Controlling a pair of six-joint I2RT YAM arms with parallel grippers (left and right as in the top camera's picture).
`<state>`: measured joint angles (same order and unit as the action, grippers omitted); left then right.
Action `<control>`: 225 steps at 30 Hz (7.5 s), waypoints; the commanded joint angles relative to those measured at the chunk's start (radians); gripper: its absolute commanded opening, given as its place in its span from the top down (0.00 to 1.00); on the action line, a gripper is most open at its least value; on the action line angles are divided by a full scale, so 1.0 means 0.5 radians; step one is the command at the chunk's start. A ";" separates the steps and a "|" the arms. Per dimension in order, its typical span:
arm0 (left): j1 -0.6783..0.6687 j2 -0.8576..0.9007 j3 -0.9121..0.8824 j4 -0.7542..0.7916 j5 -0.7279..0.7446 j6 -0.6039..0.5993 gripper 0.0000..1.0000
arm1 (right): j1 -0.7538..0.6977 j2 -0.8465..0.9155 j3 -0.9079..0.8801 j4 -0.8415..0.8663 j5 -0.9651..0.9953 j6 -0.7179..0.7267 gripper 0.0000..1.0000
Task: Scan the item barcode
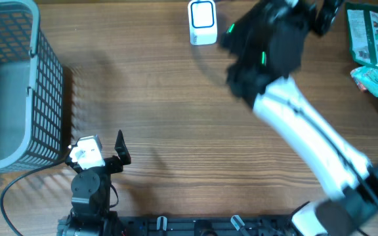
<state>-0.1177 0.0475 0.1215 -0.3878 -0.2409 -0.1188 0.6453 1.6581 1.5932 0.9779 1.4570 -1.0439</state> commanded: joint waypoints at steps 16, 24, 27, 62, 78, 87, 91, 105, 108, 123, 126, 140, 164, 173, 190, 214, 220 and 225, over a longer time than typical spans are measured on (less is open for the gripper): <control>-0.005 -0.016 -0.010 0.007 0.009 -0.034 0.00 | 2.625 -1.324 -0.024 -0.261 0.124 -0.269 0.00; -0.005 -0.016 -0.010 0.007 0.009 -0.034 0.00 | 2.469 -1.586 -0.202 -1.120 0.122 0.019 0.00; -0.005 -0.016 -0.010 0.007 0.009 -0.034 0.00 | 2.172 -1.572 -0.202 -1.120 0.122 -0.204 0.00; -0.005 -0.016 -0.010 0.007 0.009 -0.034 0.00 | -0.964 -0.239 -0.195 -3.522 -2.500 1.740 0.00; -0.005 -0.016 -0.010 0.007 0.009 -0.034 0.00 | -0.961 -1.873 -0.739 -3.857 -2.486 2.148 0.00; -0.005 -0.016 -0.010 0.007 0.009 -0.034 0.00 | -0.961 -2.909 -1.044 -3.648 -2.383 2.519 0.00; -0.005 -0.016 -0.010 0.007 0.009 -0.034 0.00 | -0.961 -3.142 -1.093 -3.616 -2.322 2.668 0.00; -0.005 -0.016 -0.010 0.007 0.009 -0.034 0.00 | -0.964 -3.304 -2.518 -2.361 -2.295 3.258 0.00; -0.005 -0.016 -0.010 0.007 0.009 -0.034 0.00 | -0.964 -3.303 -2.950 -1.990 -2.251 3.359 0.00; -0.005 -0.016 -0.010 0.007 0.009 -0.034 0.00 | -0.964 -3.149 -3.127 -2.004 -2.123 3.455 0.00; -0.005 -0.016 -0.010 0.007 0.009 -0.034 0.00 | -0.964 -3.143 -3.127 -2.003 -2.123 3.455 0.00; -0.005 -0.016 -0.010 0.007 0.009 -0.034 0.00 | -1.115 -3.309 -3.131 -1.993 -2.123 3.456 0.00; -0.005 -0.016 -0.010 0.007 0.009 -0.034 0.00 | -1.119 -3.307 -3.131 -1.987 -2.118 2.441 0.00; -0.005 -0.016 -0.010 0.007 0.009 -0.034 0.00 | -1.119 -3.307 -3.131 -1.987 -2.118 2.440 0.00; -0.005 -0.016 -0.010 0.007 0.009 -0.034 0.00 | -1.119 -3.307 -3.131 -1.987 -2.118 2.441 0.01; -0.005 -0.016 -0.010 0.007 0.009 -0.034 0.00 | -1.119 -3.307 -3.131 -1.987 -2.118 2.441 0.00; -0.002 -0.026 -0.010 0.001 0.023 0.077 0.00 | -1.119 -3.307 -3.131 -1.987 -2.118 2.440 0.00; -0.002 -0.028 -0.009 -0.008 0.157 0.326 0.00 | -1.119 -3.307 -3.131 -1.987 -2.118 2.441 0.00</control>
<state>-0.1177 0.0467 0.1211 -0.3912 -0.2115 -0.0582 0.0898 0.0193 0.0261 -0.0200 0.4114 0.1879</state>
